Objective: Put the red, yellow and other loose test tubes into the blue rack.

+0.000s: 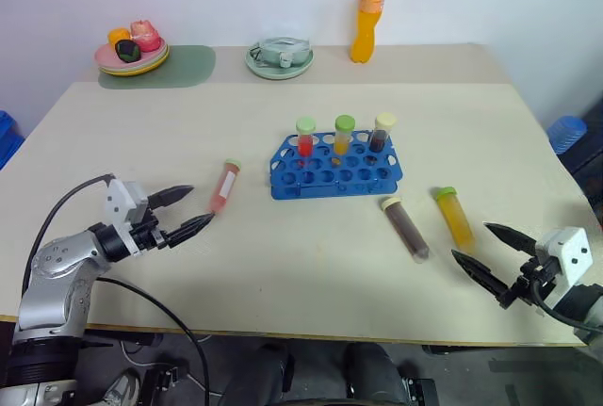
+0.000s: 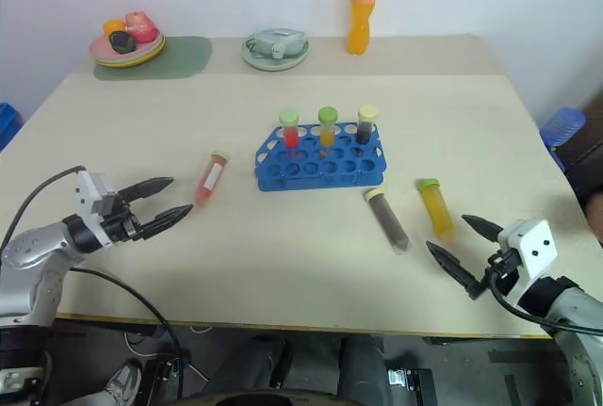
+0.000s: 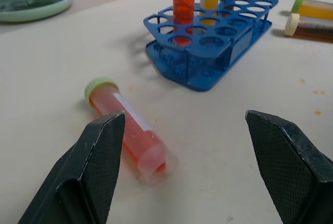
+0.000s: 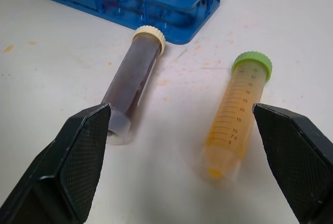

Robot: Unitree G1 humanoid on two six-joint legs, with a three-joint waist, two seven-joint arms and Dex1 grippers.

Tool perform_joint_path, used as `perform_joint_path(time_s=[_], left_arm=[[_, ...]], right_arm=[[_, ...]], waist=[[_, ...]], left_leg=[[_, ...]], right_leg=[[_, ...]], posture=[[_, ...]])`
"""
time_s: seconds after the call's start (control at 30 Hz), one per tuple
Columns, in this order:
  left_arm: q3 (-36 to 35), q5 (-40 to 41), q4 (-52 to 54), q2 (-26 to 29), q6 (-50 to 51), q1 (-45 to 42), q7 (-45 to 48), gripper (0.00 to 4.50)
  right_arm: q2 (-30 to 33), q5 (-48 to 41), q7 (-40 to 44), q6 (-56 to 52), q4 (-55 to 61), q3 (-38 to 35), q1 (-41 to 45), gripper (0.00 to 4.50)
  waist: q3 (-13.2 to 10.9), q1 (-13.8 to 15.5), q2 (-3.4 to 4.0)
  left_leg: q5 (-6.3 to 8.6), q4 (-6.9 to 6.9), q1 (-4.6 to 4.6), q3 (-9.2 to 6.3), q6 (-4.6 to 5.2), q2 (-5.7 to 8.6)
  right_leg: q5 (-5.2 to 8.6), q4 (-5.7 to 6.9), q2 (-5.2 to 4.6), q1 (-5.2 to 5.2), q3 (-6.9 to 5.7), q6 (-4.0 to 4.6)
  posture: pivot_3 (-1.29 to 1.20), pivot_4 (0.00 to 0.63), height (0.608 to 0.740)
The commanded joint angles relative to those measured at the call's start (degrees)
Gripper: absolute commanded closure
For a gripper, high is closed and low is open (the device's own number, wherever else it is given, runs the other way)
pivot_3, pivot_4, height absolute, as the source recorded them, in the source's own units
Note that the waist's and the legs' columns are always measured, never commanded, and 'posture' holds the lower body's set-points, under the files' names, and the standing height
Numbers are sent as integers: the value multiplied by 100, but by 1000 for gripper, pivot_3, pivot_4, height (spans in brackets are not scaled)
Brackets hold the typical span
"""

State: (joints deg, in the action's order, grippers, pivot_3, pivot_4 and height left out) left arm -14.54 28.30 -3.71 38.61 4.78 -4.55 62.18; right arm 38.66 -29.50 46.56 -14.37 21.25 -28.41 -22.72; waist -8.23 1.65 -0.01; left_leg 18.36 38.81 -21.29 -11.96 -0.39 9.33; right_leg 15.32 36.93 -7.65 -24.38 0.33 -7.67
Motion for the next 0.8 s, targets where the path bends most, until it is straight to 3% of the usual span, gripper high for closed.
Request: perform_joint_path(time_s=[0.03,0.33,0.5,0.63,0.8], left_arm=[[-73,46,7,49,-67,-97,72,745],[17,-22,-239,-83,-217,-262,237,745],[151,-138,-355,-142,-370,-314,343,745],[349,-269,-486,-229,-506,-431,409,745],[508,-404,-613,-272,-695,-518,507,745]], right_arm=[[-13,-65,-221,-187,486,22,78,0],[82,-146,-948,-1098,1287,171,477,0],[400,-360,-1542,-2296,1672,235,1120,0],[1052,-973,-2348,-4771,1776,737,2827,0],[835,-1349,-2771,-6707,1338,1350,4386,0]], waist=[[0,27,0],[-1,66,-2],[-1,55,-2],[-8,36,3],[-8,69,-11]], left_leg=[[0,0,0,2,0,-1],[6,0,4,39,11,-5],[8,-1,5,51,13,-9],[8,-1,4,63,13,-14],[10,-14,-1,67,17,-24]], right_leg=[[0,0,0,-1,3,0],[0,1,3,-8,36,-1],[0,1,3,-13,44,-1],[-1,3,3,-20,52,-1],[-2,-10,5,-25,53,-2]], posture=[[0,150,740],[0,150,740],[0,150,740],[0,150,740],[0,150,740]])
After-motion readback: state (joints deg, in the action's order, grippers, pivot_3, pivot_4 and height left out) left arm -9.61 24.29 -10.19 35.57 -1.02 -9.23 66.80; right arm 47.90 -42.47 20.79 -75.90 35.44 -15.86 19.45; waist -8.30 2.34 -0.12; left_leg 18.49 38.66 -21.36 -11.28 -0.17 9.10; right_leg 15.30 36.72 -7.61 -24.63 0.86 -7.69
